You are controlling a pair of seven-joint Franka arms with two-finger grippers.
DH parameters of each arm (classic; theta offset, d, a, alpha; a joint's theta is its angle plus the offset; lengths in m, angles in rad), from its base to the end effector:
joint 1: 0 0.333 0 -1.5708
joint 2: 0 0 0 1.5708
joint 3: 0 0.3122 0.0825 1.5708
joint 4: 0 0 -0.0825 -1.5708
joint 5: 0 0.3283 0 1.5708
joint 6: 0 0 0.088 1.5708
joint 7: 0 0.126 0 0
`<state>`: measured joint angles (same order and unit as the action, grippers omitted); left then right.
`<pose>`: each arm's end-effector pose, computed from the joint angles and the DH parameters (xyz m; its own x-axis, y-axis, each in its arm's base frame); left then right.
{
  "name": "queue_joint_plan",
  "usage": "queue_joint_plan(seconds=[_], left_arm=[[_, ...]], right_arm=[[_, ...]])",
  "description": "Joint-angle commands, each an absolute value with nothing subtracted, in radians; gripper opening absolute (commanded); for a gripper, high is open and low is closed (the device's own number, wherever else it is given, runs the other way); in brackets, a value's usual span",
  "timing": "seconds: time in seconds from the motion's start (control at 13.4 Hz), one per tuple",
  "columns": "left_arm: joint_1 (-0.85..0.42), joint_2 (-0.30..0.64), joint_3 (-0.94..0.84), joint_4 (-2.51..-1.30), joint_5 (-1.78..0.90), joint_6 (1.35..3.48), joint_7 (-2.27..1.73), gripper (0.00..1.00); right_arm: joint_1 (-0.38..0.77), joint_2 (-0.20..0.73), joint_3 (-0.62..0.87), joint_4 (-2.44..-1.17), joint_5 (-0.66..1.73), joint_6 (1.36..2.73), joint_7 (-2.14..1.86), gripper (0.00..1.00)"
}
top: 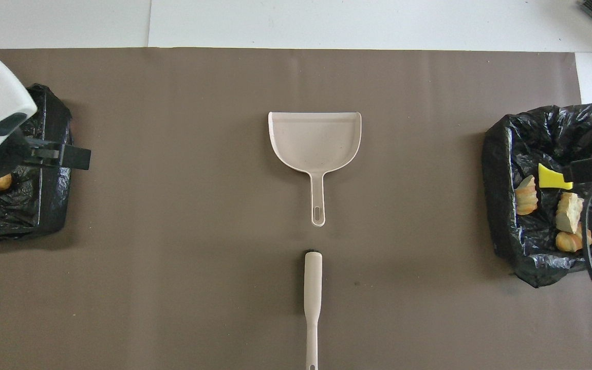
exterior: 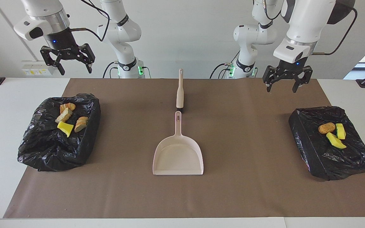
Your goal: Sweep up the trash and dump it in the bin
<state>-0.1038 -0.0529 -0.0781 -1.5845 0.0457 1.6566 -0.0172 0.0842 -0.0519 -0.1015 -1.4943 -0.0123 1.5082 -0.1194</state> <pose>0.4864 -0.0852 0.6304 0.9780 -0.1668 0.1252 -0.1620 -0.9856 -0.0476 0.4773 -0.0115 0.6528 0.9928 0.1010 0.0642 0.1002 -0.9949 0.0147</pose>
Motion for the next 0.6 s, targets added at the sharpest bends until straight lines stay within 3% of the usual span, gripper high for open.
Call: queue_joint_plan(seconds=[0.0,0.52], left_arm=[[-0.041,-0.046,-0.084,-1.526,0.002,1.571,0.051,1.00],[-0.038,-0.071,-0.066,-1.535,0.006,1.569,0.038,1.00]], right_arm=[[0.072,-0.072,-0.095,-1.520,0.002,1.523,-0.143,1.00],[0.052,-0.074,-0.100,-1.519,0.000,1.493,-0.146,1.00]])
